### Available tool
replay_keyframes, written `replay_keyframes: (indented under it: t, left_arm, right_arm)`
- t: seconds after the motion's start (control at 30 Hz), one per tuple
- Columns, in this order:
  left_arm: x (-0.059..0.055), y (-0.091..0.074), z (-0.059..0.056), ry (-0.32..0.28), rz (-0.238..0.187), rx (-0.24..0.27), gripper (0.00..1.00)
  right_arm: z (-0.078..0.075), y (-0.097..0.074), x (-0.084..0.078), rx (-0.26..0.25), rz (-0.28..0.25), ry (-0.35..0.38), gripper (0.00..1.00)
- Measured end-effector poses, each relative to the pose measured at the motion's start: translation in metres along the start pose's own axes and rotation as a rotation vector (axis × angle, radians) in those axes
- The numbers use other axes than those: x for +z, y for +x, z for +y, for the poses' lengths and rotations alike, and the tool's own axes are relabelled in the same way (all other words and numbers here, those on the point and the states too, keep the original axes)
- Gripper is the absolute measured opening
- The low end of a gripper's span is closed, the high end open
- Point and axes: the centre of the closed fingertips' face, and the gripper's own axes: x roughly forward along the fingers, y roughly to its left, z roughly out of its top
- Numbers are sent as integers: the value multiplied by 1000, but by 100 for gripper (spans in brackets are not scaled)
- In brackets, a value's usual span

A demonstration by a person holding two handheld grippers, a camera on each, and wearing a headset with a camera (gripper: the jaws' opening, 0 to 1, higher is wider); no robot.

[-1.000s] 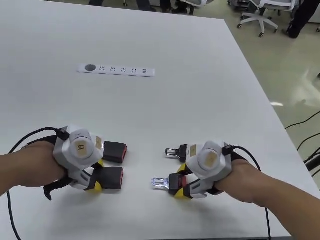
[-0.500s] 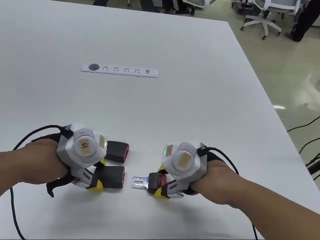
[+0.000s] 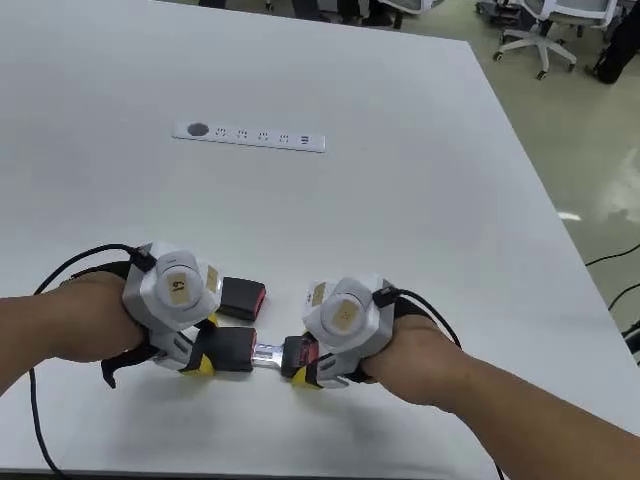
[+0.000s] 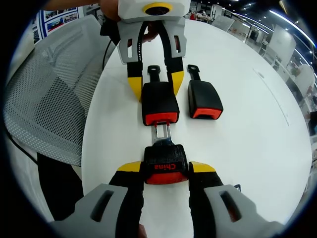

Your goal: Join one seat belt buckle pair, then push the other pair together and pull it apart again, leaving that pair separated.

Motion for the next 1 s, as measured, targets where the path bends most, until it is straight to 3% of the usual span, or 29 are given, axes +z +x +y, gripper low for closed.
replay_keyframes:
  t: [0.27, 0.5, 1.0]
  left_arm:
    - [-1, 1, 0, 14, 3, -5, 33]
    - [3, 1, -2, 57, -4, -19, 33]
    - [5, 0, -4, 42, -15, -19, 32]
  right_arm:
    - [0, 4, 4, 14, -13, -19, 33]
    - [-2, 7, 5, 32, -56, -24, 32]
    - [-1, 12, 12, 35, -57, -26, 31]
